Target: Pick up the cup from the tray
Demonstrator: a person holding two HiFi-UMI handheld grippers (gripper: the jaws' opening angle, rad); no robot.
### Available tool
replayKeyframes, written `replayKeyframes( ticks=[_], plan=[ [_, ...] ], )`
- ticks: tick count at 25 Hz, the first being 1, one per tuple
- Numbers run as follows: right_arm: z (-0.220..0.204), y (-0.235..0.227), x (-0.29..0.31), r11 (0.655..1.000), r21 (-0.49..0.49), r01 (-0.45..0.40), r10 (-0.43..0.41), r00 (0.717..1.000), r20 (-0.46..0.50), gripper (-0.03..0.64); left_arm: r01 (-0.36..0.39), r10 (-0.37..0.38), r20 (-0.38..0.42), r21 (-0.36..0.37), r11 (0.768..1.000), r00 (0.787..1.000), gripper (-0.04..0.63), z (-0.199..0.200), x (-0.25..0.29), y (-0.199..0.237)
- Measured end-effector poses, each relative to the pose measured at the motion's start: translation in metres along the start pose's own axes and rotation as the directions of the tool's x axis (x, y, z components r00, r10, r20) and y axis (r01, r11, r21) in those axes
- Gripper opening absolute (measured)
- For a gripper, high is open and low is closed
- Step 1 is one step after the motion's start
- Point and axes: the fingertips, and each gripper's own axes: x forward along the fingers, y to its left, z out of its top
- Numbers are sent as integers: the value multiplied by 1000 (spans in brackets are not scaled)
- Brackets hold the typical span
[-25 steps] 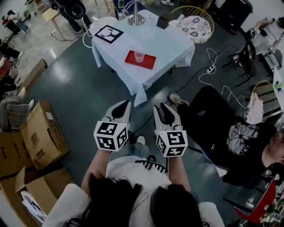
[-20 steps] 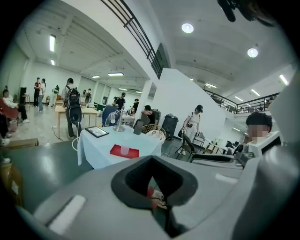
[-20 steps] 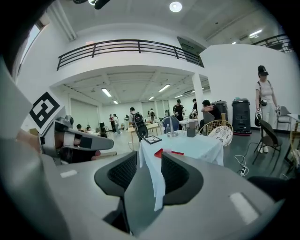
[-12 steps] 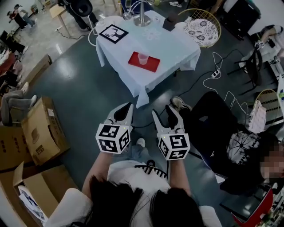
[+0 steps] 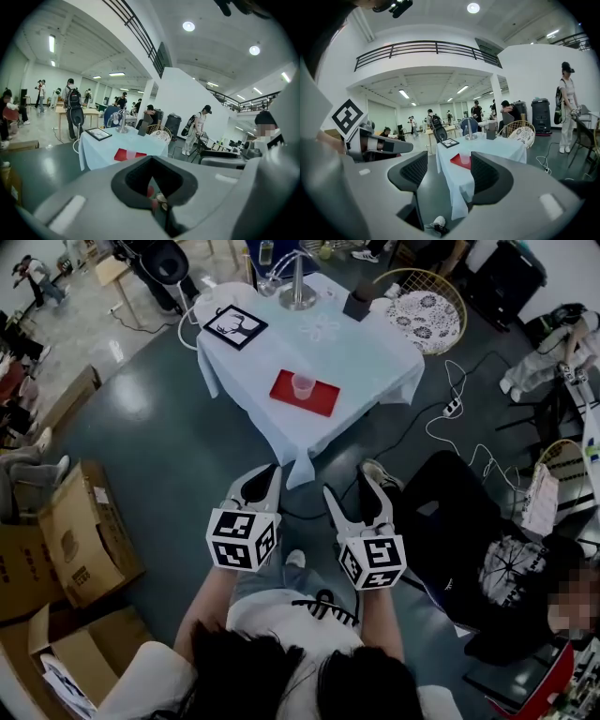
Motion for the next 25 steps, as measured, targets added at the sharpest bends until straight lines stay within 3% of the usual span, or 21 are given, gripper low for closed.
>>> replayKeyframes(
  ticks=[6, 11, 17, 22, 25],
  plan=[
    [11, -9, 47, 1000, 29, 11, -11, 1000, 2, 288, -5, 6, -24, 15, 1000, 1000, 0, 18, 40, 36],
    [16, -10, 99, 1000, -9, 13, -13, 999, -43, 344, 2, 2, -73, 55, 999, 997, 0, 29, 78, 64],
    [48, -12, 157, 999, -16, 42, -43, 998, -35, 362, -32, 36, -36, 100, 994, 999, 0, 72, 110, 104],
    [70, -15, 191, 995, -63, 75, -78, 996, -48, 377, 32, -28, -51, 87, 996, 998, 0, 93, 138, 121],
    [71, -20, 208, 994, -62, 95, -100, 992, -74, 382, 50, -44, -47, 119, 992, 998, 0, 107, 154, 127]
  ],
)
